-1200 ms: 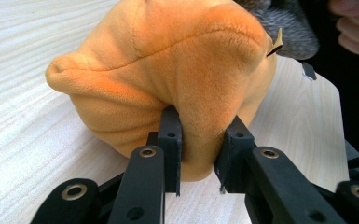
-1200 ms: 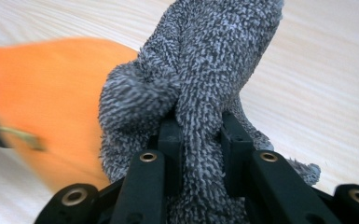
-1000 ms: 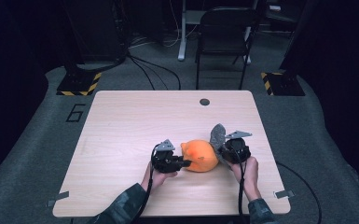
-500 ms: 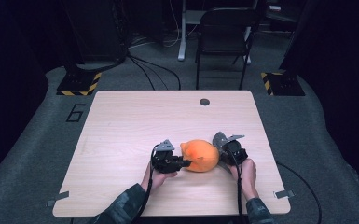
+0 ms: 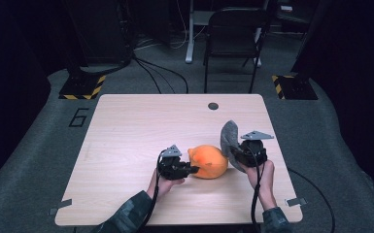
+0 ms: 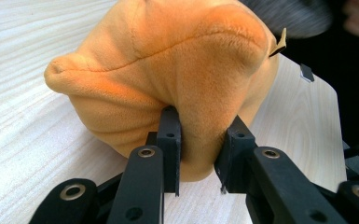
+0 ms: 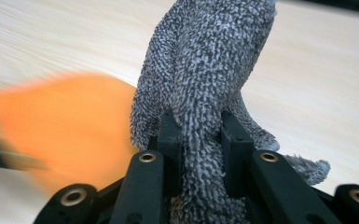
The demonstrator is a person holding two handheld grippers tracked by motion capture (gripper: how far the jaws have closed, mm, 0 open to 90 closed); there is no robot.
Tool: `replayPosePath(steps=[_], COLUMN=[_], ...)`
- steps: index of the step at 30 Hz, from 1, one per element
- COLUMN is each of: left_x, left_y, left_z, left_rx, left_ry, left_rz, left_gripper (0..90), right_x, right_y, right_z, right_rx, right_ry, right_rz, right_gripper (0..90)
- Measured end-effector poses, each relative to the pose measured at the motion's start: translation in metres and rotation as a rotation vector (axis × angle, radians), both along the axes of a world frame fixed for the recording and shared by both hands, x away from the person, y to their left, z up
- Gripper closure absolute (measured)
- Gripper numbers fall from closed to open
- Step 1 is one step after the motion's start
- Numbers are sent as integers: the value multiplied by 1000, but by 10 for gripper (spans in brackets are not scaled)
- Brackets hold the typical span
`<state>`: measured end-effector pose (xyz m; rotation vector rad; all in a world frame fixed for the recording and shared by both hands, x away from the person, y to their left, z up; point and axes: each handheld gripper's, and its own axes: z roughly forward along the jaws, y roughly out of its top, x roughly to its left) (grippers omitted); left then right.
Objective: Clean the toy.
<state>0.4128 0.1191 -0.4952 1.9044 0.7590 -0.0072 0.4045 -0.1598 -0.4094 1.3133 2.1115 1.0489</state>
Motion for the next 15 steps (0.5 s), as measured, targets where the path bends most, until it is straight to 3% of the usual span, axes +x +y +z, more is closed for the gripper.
replayPosePath(steps=[3,6,10,13,15], left_x=[0,-1,0,0,-1], left_y=[0,-1,0,0,-1], left_z=[0,1,0,-1,-1], left_rx=[7,5,10,12,13], left_ry=[-9,-11,-6,-10,-7], left_rz=[-4,-7,-5,-2,-2], left_gripper=[731,730,730,729,729], right_x=[-12,-21,-24,-20,-18], right_y=[24,50,77,79,77], right_z=[16,22,8,-3,-4], right_rx=[40,59,-35,-113,-122], right_ry=[-44,-51,-37,-53,-56], right_rz=[85,177,220,204,190], right_gripper=[737,735,735,734,732])
